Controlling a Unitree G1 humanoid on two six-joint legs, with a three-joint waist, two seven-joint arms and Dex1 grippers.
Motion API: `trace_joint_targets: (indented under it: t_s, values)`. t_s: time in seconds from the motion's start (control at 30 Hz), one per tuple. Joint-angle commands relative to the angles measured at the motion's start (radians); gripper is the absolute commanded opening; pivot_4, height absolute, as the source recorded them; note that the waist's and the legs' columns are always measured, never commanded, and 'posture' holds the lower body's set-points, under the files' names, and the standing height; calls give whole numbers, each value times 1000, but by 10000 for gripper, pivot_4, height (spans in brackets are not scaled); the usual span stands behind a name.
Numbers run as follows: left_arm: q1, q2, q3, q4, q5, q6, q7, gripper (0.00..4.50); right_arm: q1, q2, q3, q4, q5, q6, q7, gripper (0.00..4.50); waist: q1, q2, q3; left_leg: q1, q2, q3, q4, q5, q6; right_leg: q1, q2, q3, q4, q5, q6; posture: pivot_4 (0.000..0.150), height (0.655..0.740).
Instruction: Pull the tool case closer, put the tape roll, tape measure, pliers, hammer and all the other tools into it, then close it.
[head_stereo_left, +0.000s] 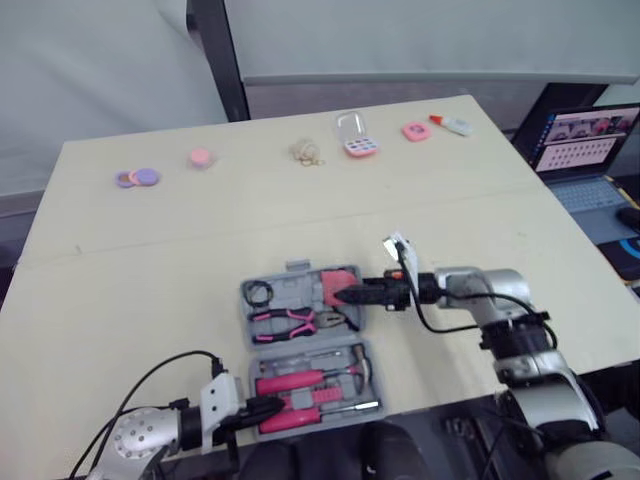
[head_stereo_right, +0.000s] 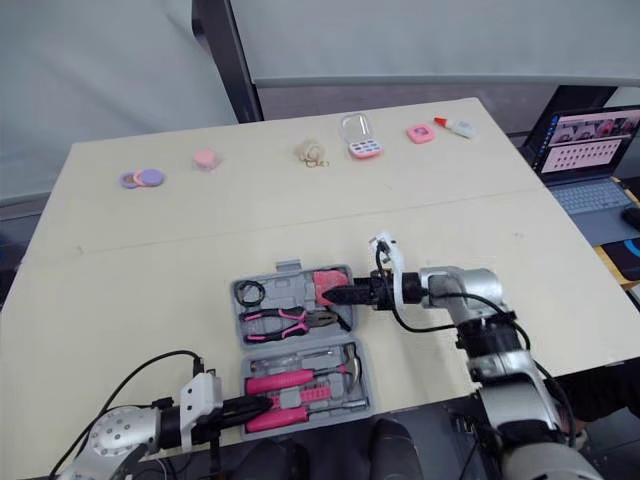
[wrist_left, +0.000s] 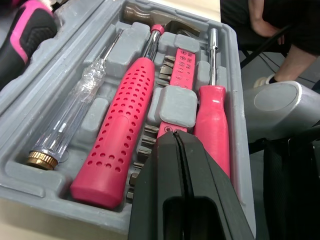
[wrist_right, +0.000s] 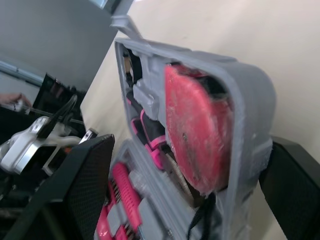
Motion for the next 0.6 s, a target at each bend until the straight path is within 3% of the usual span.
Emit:
trace_joint_targets:
  t_s: [0.03, 0.13, 0.23, 0.3, 0.37, 0.43, 0.53, 0.6]
  values:
    - [46, 8, 61, 60, 25, 93, 85, 0, 59, -35, -4, -254, 107, 88, 4, 44048, 0, 0, 0, 2, 0, 0, 0, 0, 0, 2, 0, 0, 0, 0, 0, 1500, 7400]
    - [176, 66, 209, -235, -187, 278, 83, 0, 148, -106, -53, -486, 203, 178, -29, 44048, -1, -5, 3, 3, 2, -2, -2, 0, 0, 4, 0, 0, -2, 0, -1, 1500, 7400]
    - [478, 189, 571, -549, -607, 584, 26, 0, 263, -185, -146, -693, 324, 260, -64, 44048, -2, -12, 6, -1, 11, -4, -2, -2, -3, 1, 0, 2, -4, -2, -3, 1500, 7400]
    - [709, 221, 873, -610, -770, 735, -83, 0, 360, -256, -213, -801, 378, 286, -78, 44048, 5, -13, 7, -5, 10, -7, -1, -2, -3, 1, 0, 2, -6, -1, -3, 1500, 7400]
    - [930, 221, 1155, -561, -789, 826, -266, 0, 489, -340, -289, -909, 401, 282, -91, 44048, 19, -12, 9, -5, 7, -7, -1, -4, 0, 4, 0, 0, -14, -1, -3, 1500, 7400]
    - [982, 239, 1274, -438, -727, 812, -356, 0, 612, -408, -368, -998, 401, 243, -95, 44048, 40, -9, 11, -4, 2, -4, 0, -5, 2, 6, 4, -3, -21, -1, -2, 1500, 7400]
    - [813, 314, 1227, -290, -668, 779, -315, 0, 744, -451, -466, -1055, 354, 153, -117, 44048, 64, -2, 12, -3, -1, 5, 0, -6, 6, 7, 3, -1, -23, -5, -10, 1500, 7400]
    - [660, 350, 1139, -258, -622, 756, -250, 0, 828, -467, -490, -1084, 265, 61, -146, 44048, 72, -6, 11, -3, -1, 6, 0, -6, 6, 7, 4, 2, -20, -4, -12, 1500, 7400]
